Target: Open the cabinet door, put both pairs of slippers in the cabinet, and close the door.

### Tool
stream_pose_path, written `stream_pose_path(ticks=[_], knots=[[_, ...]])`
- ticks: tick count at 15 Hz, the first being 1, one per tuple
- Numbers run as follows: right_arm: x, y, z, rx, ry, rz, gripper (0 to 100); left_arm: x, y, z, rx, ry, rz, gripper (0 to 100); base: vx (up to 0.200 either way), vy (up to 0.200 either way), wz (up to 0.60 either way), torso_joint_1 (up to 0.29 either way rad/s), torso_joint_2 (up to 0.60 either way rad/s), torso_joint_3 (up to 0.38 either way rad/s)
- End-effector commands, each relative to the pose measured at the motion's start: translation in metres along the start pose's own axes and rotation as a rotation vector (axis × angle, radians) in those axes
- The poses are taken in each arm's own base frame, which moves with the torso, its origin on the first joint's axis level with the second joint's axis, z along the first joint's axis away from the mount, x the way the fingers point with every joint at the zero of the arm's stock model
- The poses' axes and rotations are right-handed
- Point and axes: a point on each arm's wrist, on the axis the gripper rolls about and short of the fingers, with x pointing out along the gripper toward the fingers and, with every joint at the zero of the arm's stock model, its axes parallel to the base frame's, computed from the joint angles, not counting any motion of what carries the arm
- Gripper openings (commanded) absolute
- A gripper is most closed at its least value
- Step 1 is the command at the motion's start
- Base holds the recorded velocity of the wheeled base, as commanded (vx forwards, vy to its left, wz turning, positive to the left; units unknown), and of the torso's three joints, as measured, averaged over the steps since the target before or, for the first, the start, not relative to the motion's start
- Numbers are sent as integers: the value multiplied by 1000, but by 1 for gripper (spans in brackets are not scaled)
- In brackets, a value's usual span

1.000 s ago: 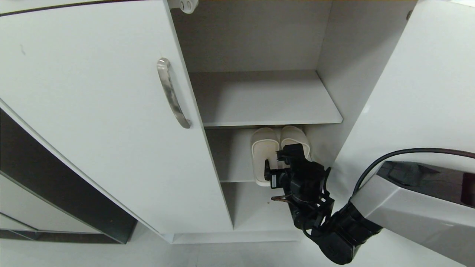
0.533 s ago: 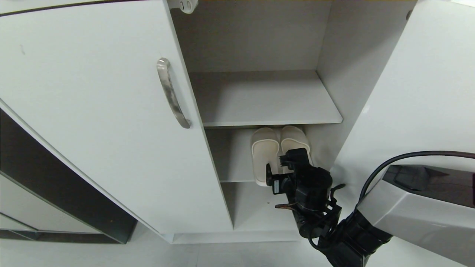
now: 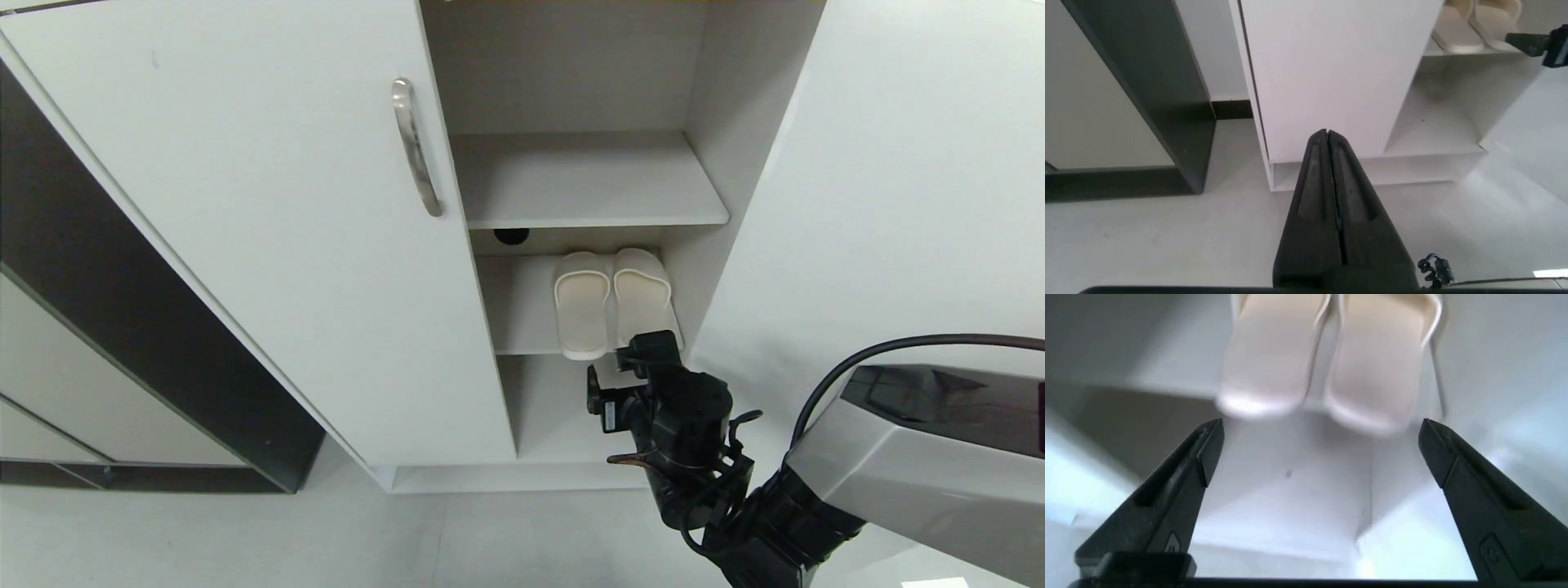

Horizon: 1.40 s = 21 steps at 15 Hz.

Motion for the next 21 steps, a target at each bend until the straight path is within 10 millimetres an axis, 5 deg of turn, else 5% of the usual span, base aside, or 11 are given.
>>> stream_pose_path(ticks=[1,21], knots=[[0,0,0,0,-1,0,100,0,0,0,-2,0,1,0,0,0,0,0,0,0],[-3,-2,-2,-10,3,1,100,0,0,0,-2,3,-4,0,0,0,0,1,1,53]])
